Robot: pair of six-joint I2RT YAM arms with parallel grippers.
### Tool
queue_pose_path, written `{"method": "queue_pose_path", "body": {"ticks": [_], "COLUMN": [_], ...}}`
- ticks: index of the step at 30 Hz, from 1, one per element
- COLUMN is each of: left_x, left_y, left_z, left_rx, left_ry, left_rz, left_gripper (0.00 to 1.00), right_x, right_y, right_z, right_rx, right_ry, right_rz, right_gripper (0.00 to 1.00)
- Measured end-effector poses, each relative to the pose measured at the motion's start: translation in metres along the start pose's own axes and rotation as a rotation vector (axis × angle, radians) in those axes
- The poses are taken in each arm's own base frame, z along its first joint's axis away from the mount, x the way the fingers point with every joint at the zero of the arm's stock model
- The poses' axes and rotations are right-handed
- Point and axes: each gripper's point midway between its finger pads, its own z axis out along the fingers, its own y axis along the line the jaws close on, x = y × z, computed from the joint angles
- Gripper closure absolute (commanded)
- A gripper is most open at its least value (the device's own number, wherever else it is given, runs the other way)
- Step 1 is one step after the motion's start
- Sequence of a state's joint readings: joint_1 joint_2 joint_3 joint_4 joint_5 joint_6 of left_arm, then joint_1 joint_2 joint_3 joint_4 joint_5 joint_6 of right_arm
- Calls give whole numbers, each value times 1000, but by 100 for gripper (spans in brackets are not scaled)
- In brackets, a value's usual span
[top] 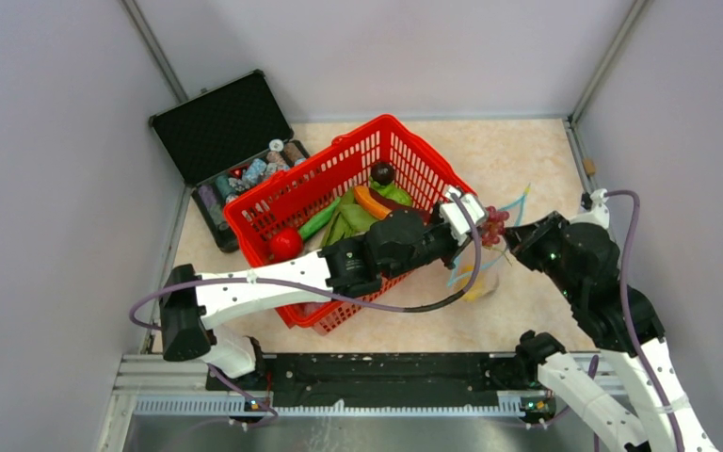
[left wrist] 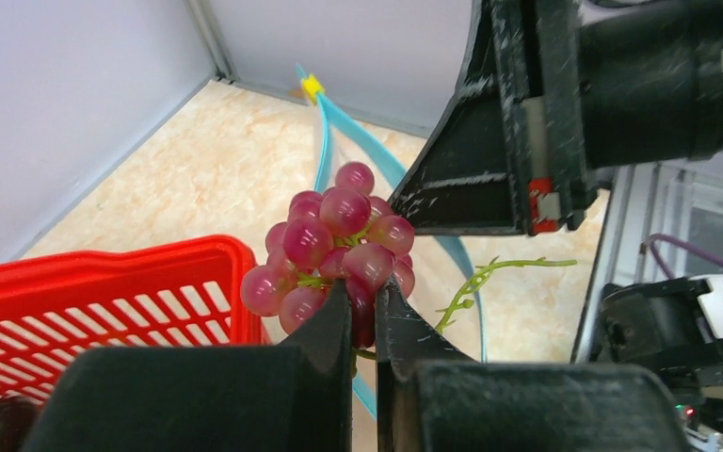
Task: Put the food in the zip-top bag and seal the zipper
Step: Place the fake fruit in the zipper food storage bag.
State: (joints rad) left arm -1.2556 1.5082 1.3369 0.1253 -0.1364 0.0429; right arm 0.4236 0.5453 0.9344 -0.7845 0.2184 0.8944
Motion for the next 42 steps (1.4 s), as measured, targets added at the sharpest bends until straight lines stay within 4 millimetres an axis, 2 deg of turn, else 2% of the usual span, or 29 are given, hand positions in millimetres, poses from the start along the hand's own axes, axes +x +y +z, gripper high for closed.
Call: {"method": "queue_pose_path", "body": {"ticks": [6,25,30,34,37,42], "left_x": [25,55,59,62,60,40], "left_y": [7,15,28,30,23,1], "left_z": [-3,-3,-7,-5,0,18], "left_rx": [-34,-53,-119,-134,-99,15], "left_ry": [69,208,241,248,241,191], "left_rz": [45,142,160,163,158,140], "left_gripper": [100,100,100,100,100,100], "right_x": [-2,-3,-5,-7,-6,-3], "right_y": [3,2,0,1,6,14], "right_z": [-2,0,0,-1,-2,-1], "right_rx": [-1,10,26,22,1,-36], "right_ry": [-1,-2,-10,-17,-9,13], "right_rz": [9,18,15,16,18,23], "right_gripper": [100,100,100,100,100,100]}}
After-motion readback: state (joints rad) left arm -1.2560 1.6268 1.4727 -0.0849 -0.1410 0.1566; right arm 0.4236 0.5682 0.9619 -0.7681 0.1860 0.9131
